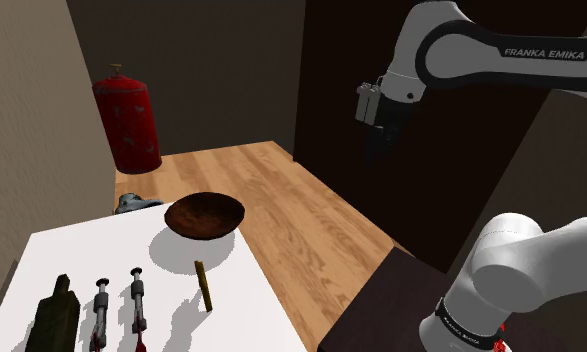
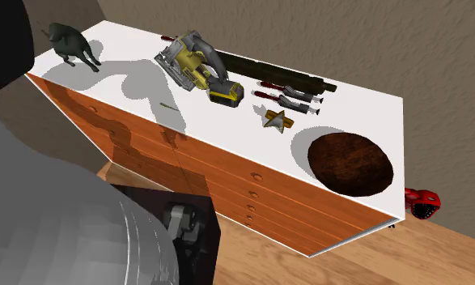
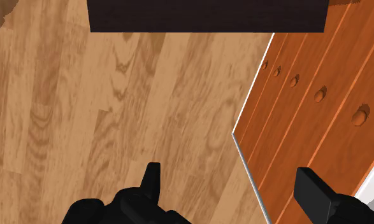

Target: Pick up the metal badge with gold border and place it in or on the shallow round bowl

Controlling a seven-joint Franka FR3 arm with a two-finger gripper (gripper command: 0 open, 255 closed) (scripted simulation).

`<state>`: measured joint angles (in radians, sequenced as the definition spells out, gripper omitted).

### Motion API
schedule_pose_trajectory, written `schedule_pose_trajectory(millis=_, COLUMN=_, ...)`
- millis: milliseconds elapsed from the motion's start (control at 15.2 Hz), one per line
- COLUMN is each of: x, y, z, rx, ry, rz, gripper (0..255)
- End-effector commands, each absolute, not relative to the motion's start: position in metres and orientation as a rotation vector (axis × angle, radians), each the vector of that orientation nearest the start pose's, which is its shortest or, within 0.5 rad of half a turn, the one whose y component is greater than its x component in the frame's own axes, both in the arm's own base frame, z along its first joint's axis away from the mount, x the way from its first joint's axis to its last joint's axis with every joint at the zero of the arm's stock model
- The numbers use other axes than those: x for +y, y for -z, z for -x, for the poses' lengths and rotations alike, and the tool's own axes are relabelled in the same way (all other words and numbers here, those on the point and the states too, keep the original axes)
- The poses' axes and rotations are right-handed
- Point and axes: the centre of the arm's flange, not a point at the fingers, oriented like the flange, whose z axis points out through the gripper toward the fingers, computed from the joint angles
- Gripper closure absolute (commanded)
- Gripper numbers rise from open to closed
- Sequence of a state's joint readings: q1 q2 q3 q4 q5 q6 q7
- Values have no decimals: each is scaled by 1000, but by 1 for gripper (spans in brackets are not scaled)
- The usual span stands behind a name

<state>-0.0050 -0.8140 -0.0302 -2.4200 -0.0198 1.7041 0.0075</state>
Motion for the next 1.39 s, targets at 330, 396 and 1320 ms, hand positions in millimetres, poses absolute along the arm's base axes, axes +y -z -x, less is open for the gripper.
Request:
schedule_pose_trajectory(millis=330, x=47, y=-560, z=-320, rx=104, ry=158, rz=3137, gripper=0)
schedule_pose_trajectory(millis=396, x=60, y=-556, z=-322, rx=115, ry=158, rz=3137, gripper=0)
schedule_pose_trajectory(millis=1320, x=233, y=-498, z=-357, rx=264, ry=169, rz=3133, gripper=0)
